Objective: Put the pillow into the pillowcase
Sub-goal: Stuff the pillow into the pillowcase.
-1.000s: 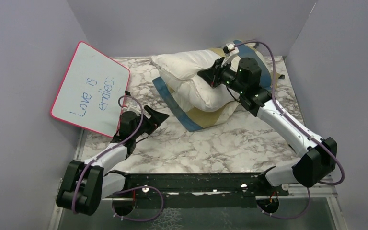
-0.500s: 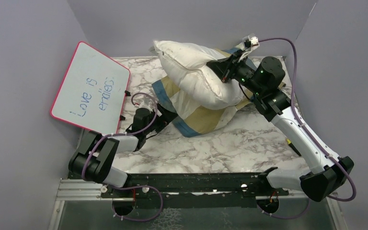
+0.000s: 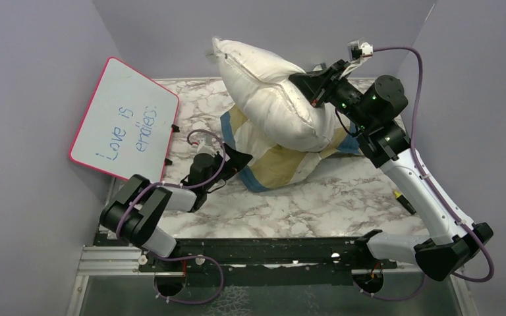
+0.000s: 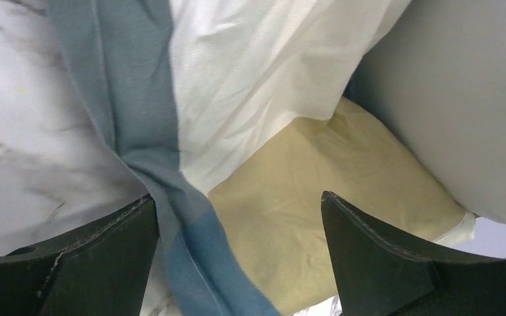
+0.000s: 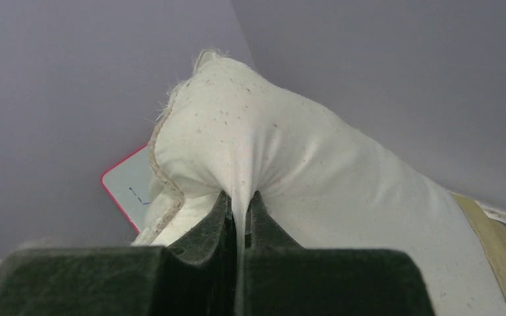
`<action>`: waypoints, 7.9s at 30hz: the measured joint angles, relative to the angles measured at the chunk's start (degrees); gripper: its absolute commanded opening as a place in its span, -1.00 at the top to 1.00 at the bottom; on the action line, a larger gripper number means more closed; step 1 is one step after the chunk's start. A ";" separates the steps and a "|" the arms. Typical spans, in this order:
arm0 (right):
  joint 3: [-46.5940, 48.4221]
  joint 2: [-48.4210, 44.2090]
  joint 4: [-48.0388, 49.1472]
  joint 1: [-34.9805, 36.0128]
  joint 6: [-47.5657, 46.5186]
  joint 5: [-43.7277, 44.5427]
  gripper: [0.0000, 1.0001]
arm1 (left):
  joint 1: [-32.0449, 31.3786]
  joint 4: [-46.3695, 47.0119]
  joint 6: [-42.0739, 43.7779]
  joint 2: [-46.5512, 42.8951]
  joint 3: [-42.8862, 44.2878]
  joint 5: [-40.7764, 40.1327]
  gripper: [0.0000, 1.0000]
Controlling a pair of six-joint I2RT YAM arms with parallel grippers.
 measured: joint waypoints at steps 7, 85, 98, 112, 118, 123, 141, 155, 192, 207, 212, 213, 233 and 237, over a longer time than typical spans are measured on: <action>0.00 -0.24 0.13 0.00 1.05 0.00 0.99 | -2.97 8.15 -0.81 9.88 4.76 -1.92 -0.76; 22.49 20.72 -49.20 0.00 -21.51 36.44 -0.10 | 5.09 2.89 11.50 -7.13 18.14 15.41 1.00; 23.45 25.79 -45.13 0.02 -22.80 43.10 0.07 | 5.33 1.60 11.67 -7.41 18.14 14.97 1.00; 28.83 22.10 -48.02 -0.11 -21.84 39.69 0.01 | 5.62 -0.26 12.85 -7.93 18.16 14.78 1.00; 24.11 21.62 -47.65 -0.28 -21.55 37.53 -0.03 | 5.62 -0.37 12.83 -7.91 18.34 14.78 1.00; 21.27 21.84 -46.84 -0.33 -21.55 35.80 -0.02 | 5.62 -0.79 12.57 -7.72 19.02 14.80 1.00; 28.41 22.69 -52.65 -0.37 -22.01 33.66 -0.28 | 5.81 -1.11 11.80 -7.41 19.50 14.78 1.00; 29.03 18.88 -51.95 -1.81 -24.81 34.12 -0.26 | 5.81 -1.11 11.39 -7.32 19.71 14.78 1.00; 22.45 23.30 -45.27 -4.61 -23.23 28.11 0.01 | 5.86 -1.09 8.96 -6.45 20.52 14.99 1.00; 22.43 20.92 -44.89 -4.61 -24.35 29.44 0.04 | 5.55 -1.05 8.74 -5.73 21.59 15.82 1.00; 22.05 22.40 -43.67 -4.61 -25.73 31.67 0.32 | 5.55 -1.05 8.72 -5.73 21.64 16.46 1.00; 21.79 22.84 -42.99 -4.61 -26.23 32.26 0.37 | 5.55 -1.07 8.72 -5.73 21.75 16.59 1.00; 22.27 14.19 -38.34 -5.84 -12.85 14.95 0.99 | 5.03 -10.91 1.40 4.04 65.83 20.59 1.00; 18.01 11.58 -32.94 -5.84 -6.71 7.63 0.99 | -0.42 -19.15 2.67 4.22 73.44 21.16 1.00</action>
